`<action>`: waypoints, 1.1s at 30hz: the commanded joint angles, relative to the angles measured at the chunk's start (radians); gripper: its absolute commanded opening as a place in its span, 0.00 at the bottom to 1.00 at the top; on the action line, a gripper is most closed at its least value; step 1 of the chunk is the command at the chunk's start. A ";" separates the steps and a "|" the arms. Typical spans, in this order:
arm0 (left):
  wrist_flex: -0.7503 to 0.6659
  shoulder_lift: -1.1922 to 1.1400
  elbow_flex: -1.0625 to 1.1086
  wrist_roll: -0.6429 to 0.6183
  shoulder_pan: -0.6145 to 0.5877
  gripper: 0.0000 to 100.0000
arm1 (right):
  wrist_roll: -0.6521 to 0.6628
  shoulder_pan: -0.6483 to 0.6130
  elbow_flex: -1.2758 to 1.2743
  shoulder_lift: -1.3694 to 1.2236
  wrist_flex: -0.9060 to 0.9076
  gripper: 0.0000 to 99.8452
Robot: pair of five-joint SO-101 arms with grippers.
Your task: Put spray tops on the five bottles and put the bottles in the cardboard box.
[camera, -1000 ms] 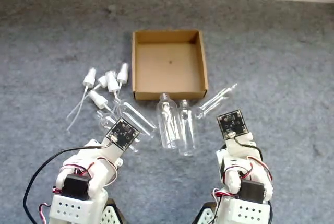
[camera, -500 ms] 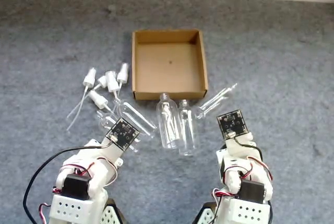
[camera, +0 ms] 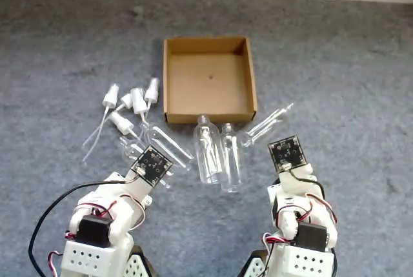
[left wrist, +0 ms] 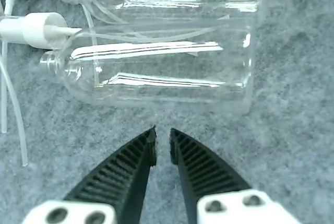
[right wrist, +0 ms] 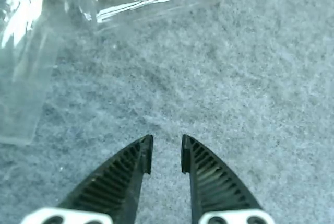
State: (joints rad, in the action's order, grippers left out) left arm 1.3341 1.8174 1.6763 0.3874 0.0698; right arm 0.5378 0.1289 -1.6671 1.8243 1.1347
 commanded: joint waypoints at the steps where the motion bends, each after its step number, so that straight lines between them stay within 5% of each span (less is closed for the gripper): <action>1: 0.008 0.004 0.019 0.002 0.013 0.01 | 0.005 0.005 -0.160 0.012 0.002 0.07; 22: -0.002 0.004 0.019 0.003 0.008 0.01 | 0.011 -0.010 -0.160 0.013 -0.004 0.07; 29: -0.003 0.004 0.019 0.166 -0.205 0.01 | 0.003 0.082 -0.064 0.015 -0.104 0.07; 33: -0.002 0.004 0.019 0.189 -0.216 0.01 | -0.095 0.097 0.104 0.005 -0.110 0.07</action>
State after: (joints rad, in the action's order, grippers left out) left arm 1.3295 1.8251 1.6763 0.5562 -0.1312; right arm 0.5040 0.2148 -1.6609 1.8259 1.0518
